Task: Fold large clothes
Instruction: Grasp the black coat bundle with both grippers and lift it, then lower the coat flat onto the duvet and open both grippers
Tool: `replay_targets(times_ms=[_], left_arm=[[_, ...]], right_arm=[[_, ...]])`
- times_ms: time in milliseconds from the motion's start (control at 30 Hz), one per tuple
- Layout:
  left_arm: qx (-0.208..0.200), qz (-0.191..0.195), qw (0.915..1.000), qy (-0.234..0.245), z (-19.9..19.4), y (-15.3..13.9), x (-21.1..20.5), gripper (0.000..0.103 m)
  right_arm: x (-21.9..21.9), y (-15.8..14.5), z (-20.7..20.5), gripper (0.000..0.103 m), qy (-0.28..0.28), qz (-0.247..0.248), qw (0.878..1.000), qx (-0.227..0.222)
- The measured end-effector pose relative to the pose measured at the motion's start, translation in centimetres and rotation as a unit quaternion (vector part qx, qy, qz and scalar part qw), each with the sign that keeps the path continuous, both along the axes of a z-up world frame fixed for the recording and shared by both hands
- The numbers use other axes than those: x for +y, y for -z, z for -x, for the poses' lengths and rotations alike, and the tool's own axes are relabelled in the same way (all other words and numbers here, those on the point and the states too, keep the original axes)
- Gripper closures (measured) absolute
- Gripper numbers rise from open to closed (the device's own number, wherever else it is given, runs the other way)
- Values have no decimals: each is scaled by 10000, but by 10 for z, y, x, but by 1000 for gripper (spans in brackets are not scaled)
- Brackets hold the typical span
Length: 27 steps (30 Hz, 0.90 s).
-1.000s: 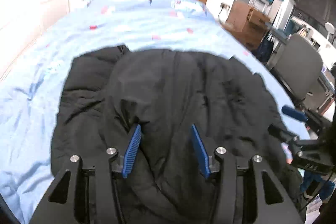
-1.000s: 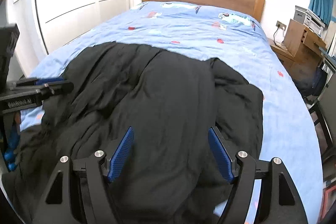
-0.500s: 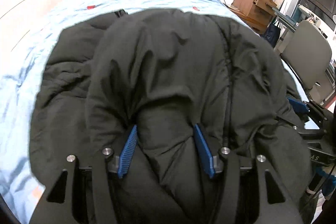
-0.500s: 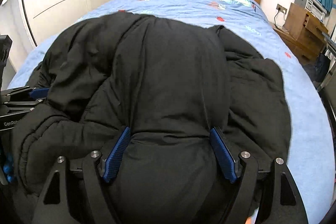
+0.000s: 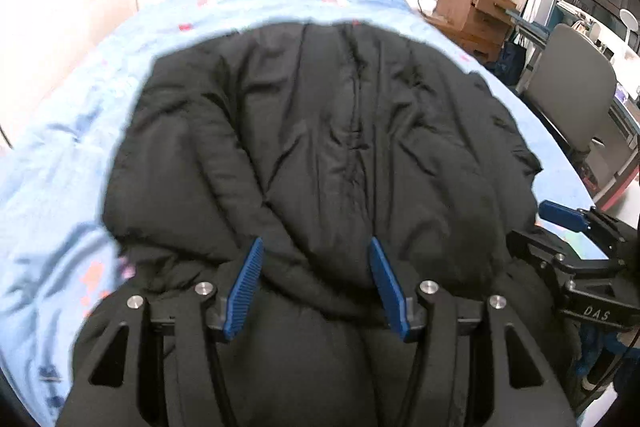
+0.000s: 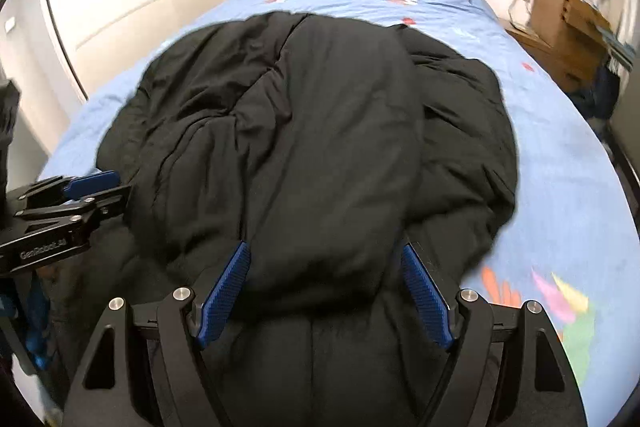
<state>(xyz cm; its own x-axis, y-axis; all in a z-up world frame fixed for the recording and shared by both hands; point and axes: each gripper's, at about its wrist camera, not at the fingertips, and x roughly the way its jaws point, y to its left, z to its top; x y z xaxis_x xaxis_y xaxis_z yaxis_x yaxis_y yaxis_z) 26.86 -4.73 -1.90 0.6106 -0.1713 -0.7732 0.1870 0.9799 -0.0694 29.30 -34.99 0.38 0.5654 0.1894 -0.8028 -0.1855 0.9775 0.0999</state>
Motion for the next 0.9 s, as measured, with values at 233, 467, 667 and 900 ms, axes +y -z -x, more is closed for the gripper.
replay_targets(times_ms=[233, 467, 667, 900], left_arm=[[-446, -327, 9983, -179, 68, -42, 14, 50], [-733, -404, 9964, -158, 125, -70, 26, 47], [-853, -521, 9949, -148, 155, -74, 35, 46], [-932, -675, 9931, -233, 183, -79, 45, 45]], right_arm=[[-19, -36, 47, 26, 241, -17, 9994, -256], [-34, -63, 110, 23, 487, -20, 9977, -465], [-44, -74, 153, 22, 578, 44, 9968, -558], [-62, -80, 186, 20, 677, 112, 9956, -640]])
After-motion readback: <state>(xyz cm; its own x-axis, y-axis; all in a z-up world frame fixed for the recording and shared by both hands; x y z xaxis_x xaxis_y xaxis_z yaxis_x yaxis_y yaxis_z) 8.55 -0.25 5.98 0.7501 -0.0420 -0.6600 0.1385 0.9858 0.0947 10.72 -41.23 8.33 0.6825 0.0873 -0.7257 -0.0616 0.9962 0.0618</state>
